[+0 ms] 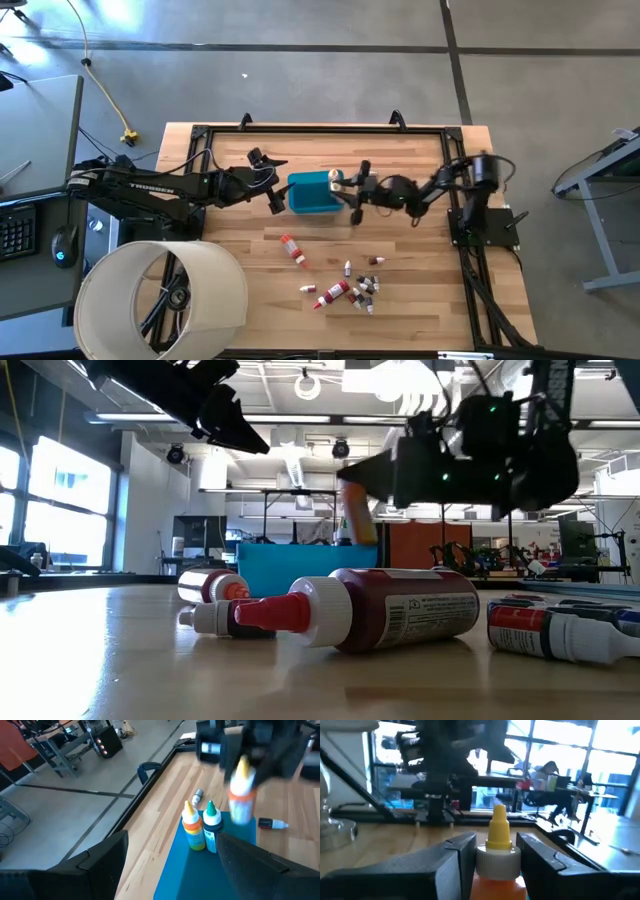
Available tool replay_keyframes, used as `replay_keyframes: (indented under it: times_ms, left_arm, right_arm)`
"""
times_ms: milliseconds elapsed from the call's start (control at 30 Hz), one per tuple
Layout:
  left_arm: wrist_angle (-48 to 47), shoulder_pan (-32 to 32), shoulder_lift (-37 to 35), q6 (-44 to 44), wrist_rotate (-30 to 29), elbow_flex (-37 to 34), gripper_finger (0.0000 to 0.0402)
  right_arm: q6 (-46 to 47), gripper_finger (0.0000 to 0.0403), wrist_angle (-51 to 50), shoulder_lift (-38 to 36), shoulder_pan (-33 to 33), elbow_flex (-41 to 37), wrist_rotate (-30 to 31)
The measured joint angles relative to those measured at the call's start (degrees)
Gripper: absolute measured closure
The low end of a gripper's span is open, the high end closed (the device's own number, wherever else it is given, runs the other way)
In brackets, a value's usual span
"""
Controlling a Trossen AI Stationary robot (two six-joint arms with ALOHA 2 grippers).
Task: Pick & Place food coloring
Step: Put the big yellow food coloring bottle into the bin
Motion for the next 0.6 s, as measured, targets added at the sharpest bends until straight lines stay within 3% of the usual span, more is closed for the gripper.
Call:
replay_keyframes:
  times_ms: [300,600]
  left_arm:
    - [-0.7,0.0,0.0,-2.4,1.3,0.0,0.0102]
    - [-1.2,0.0,0.0,-2.4,1.2,0.0,0.0102]
  right_arm:
    - [-4.1,0.0280,0.1,7.3,0.4,7.6,1.9]
    - [-1.3,0.0279,0.0,7.3,0.5,2.8,6.4]
